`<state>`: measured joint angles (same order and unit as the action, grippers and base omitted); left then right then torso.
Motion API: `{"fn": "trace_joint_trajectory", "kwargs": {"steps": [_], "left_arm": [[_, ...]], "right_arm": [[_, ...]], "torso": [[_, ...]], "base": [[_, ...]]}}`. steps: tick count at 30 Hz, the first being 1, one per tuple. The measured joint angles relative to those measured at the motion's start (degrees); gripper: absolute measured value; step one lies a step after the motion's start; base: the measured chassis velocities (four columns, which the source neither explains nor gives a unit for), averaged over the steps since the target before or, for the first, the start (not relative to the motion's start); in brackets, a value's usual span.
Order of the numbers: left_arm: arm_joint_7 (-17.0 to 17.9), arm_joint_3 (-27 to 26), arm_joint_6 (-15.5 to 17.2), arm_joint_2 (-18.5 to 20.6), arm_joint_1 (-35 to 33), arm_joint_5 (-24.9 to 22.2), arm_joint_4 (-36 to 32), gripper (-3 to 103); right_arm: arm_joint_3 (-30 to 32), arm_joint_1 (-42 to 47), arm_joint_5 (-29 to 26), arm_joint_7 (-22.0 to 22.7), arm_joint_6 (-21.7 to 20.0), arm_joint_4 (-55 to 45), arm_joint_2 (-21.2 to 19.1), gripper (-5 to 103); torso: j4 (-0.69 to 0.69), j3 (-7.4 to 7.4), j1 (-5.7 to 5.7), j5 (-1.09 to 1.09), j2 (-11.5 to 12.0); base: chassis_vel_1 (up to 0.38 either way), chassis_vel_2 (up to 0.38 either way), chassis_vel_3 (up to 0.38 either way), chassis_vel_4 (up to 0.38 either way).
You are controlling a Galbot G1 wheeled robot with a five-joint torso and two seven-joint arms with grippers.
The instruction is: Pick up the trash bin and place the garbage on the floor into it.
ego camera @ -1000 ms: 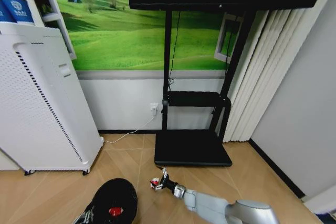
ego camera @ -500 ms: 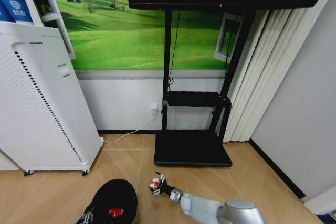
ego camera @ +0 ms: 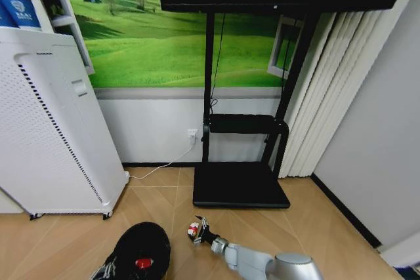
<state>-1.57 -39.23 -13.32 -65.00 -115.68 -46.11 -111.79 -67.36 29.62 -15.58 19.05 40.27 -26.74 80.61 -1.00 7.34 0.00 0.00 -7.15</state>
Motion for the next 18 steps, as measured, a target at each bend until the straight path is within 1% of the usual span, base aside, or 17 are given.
{"fn": "trace_joint_trajectory", "kwargs": {"steps": [3, 8, 10, 18], "left_arm": [[-0.09, 0.29, -0.05, -0.10, 0.10, -0.02, 0.14, 7], [-0.24, 0.41, -0.14, -0.04, 0.30, -0.17, 0.51, 7], [-0.31, 0.39, -0.22, 0.05, 0.26, -0.38, 0.53, 7], [-0.36, -0.06, -0.23, 0.45, 0.27, -1.13, 0.47, 7]], "right_arm": [[0.13, 0.59, 0.89, 0.27, -0.09, 0.64, 0.09, 100], [0.42, 1.36, 2.09, 0.89, -0.76, 3.28, 1.64, 100], [0.44, 1.65, 2.69, 1.60, -1.66, 4.34, 2.58, 100], [0.30, 1.82, 3.28, 1.76, -2.14, 6.94, 4.48, 100]], "torso": [[-0.01, 0.00, 0.00, 0.00, 0.00], [0.00, 0.00, 0.00, 0.00, 0.00], [0.00, 0.00, 0.00, -0.01, 0.00], [0.00, 0.00, 0.00, -0.01, 0.00]], "base": [[0.000, 0.000, 0.000, 0.000], [0.000, 0.000, 0.000, 0.000], [0.000, 0.000, 0.000, 0.000], [0.000, 0.000, 0.000, 0.000]]}}
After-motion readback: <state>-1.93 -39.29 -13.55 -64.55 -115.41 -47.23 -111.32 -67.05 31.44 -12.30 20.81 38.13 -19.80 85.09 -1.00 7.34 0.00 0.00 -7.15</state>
